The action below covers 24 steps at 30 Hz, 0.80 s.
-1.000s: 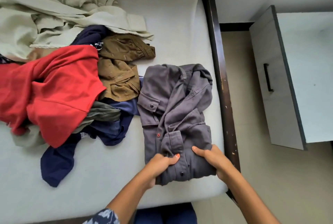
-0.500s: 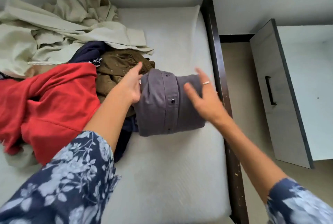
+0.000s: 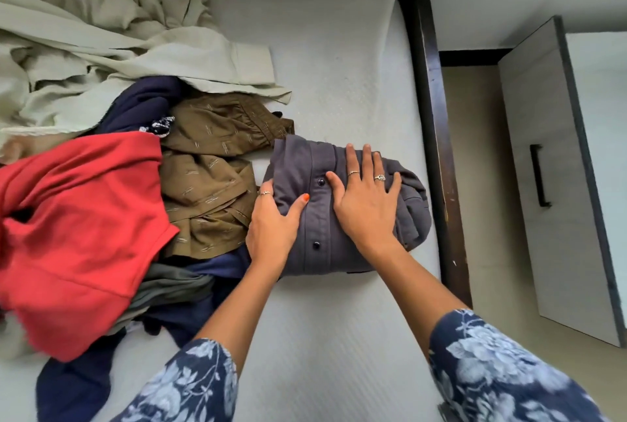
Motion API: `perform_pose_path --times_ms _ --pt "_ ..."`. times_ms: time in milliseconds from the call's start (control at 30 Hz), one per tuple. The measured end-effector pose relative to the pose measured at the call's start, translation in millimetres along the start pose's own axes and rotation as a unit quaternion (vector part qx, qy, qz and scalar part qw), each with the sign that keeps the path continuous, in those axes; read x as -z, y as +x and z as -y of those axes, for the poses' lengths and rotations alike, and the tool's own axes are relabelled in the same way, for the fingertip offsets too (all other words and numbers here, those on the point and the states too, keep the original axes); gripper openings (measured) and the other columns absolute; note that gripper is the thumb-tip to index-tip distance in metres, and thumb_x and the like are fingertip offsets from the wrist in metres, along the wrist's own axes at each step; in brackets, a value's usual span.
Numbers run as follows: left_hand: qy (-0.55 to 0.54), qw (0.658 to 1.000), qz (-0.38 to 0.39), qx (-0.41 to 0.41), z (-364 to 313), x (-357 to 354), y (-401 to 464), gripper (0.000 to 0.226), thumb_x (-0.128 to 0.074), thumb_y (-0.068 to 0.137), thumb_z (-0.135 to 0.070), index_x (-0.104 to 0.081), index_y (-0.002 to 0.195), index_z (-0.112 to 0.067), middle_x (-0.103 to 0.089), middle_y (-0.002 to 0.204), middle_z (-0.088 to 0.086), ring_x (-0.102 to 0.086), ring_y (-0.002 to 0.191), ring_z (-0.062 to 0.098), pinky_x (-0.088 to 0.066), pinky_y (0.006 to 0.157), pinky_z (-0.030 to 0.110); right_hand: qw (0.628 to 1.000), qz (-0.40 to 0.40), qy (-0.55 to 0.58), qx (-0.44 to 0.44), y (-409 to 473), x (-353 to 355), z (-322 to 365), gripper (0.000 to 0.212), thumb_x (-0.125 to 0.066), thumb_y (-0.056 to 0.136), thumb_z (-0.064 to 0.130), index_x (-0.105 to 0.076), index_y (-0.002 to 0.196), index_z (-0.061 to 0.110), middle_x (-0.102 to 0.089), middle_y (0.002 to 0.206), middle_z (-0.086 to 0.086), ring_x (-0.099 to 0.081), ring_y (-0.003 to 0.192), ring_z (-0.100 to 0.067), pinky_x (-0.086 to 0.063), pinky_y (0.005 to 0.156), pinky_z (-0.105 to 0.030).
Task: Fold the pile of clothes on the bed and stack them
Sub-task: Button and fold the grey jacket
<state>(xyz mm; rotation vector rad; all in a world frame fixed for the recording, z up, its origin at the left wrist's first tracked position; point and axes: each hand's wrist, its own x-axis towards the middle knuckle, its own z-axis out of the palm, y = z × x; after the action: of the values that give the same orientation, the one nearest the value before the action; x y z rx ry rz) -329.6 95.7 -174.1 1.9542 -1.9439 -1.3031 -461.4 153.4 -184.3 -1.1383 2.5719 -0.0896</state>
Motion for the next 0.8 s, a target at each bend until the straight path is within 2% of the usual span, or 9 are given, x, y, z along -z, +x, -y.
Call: perform_pose_path --times_ms 67,200,300,400,467,567,633,700,800 --pt "0.028 1.0 -0.009 0.001 0 -6 7 0.064 -0.06 0.084 -0.056 -0.037 0.135 -0.025 -0.055 0.131 0.002 -0.053 0.118 0.027 -0.04 0.08 0.033 1.0 -0.008 -0.004 0.0 7 -10 -2 0.065 -0.014 0.096 0.058 -0.022 0.151 0.025 -0.024 0.158 -0.007 -0.019 0.146 -0.023 -0.017 0.114 -0.057" --pt "0.029 0.999 0.02 0.022 -1 -1 12 0.067 -0.061 0.08 -0.06 -0.036 0.132 -0.026 -0.056 0.129 0.004 -0.054 0.117 0.03 -0.044 0.084 0.038 0.998 -0.05 -0.002 0.035 9 1 -2 0.064 -0.021 0.097 0.055 -0.03 0.149 0.019 -0.026 0.157 -0.011 -0.024 0.144 -0.026 -0.017 0.114 -0.059" --pt "-0.017 0.998 0.053 0.023 1 7 14 0.069 -0.066 0.076 -0.06 -0.04 0.129 -0.023 -0.058 0.128 0.007 -0.055 0.116 0.032 -0.047 0.093 0.045 0.972 -0.136 -0.013 0.193 -31 13 -5 0.07 -0.039 0.096 0.055 -0.034 0.147 0.007 -0.028 0.155 -0.015 -0.024 0.145 -0.027 -0.016 0.116 -0.053" --pt "-0.06 0.993 0.097 0.036 2 15 20 0.072 -0.071 0.072 -0.057 -0.043 0.129 -0.023 -0.059 0.127 0.003 -0.056 0.116 0.026 -0.046 0.098 0.044 0.944 -0.096 -0.073 0.308 -83 -1 -18 0.09 -0.063 0.081 0.055 -0.03 0.148 0.004 -0.025 0.155 -0.017 -0.023 0.145 -0.029 -0.019 0.117 -0.048" --pt "-0.108 0.983 0.143 0.047 3 21 24 0.072 -0.074 0.073 -0.052 -0.043 0.131 -0.023 -0.058 0.127 -0.001 -0.056 0.115 0.02 -0.046 0.1 0.041 0.943 -0.058 -0.137 0.298 -92 -17 -25 0.099 -0.075 0.073 0.038 -0.022 0.151 0.005 -0.021 0.156 -0.02 -0.02 0.145 -0.032 -0.019 0.116 -0.051" --pt "-0.177 0.964 0.188 0.064 8 34 27 0.057 -0.072 0.078 -0.046 -0.051 0.126 -0.022 -0.063 0.12 -0.004 -0.06 0.107 0.012 -0.049 0.094 0.032 0.938 -0.082 -0.177 0.286 -80 -22 -19 0.081 -0.058 0.076 0.01 -0.024 0.149 0.006 -0.028 0.151 -0.026 -0.029 0.141 -0.038 -0.025 0.112 -0.056" --pt "-0.184 0.966 0.173 0.05 12 40 26 0.043 -0.068 0.082 -0.047 -0.058 0.115 -0.022 -0.067 0.112 -0.004 -0.063 0.102 0.011 -0.051 0.089 0.029 0.941 -0.074 -0.177 0.28 -68 -18 -12 0.076 -0.057 0.071 0.014 -0.034 0.143 0.006 -0.041 0.143 -0.027 -0.043 0.131 -0.04 -0.035 0.106 -0.056" --pt "-0.154 0.98 0.125 0.029 15 43 23 0.04 -0.063 0.083 -0.052 -0.06 0.111 -0.024 -0.068 0.106 -0.006 -0.063 0.101 0.013 -0.051 0.09 0.034 0.944 -0.058 -0.166 0.281 -58 -11 -7 0.077 -0.066 0.06 0.021 -0.046 0.133 0.007 -0.053 0.131 -0.026 -0.055 0.117 -0.04 -0.044 0.098 -0.053" --pt "-0.142 0.989 0.05 0.006 11 51 10 0.028 -0.057 0.092 -0.039 -0.059 0.111 -0.019 -0.064 0.098 -0.006 -0.06 0.09 0.012 -0.047 0.083 0.028 0.947 -0.025 -0.147 0.284 -39 5 -1 0.077 -0.073 0.047 0.028 -0.058 0.12 0.009 -0.063 0.114 -0.021 -0.064 0.097 -0.036 -0.051 0.083 -0.045"
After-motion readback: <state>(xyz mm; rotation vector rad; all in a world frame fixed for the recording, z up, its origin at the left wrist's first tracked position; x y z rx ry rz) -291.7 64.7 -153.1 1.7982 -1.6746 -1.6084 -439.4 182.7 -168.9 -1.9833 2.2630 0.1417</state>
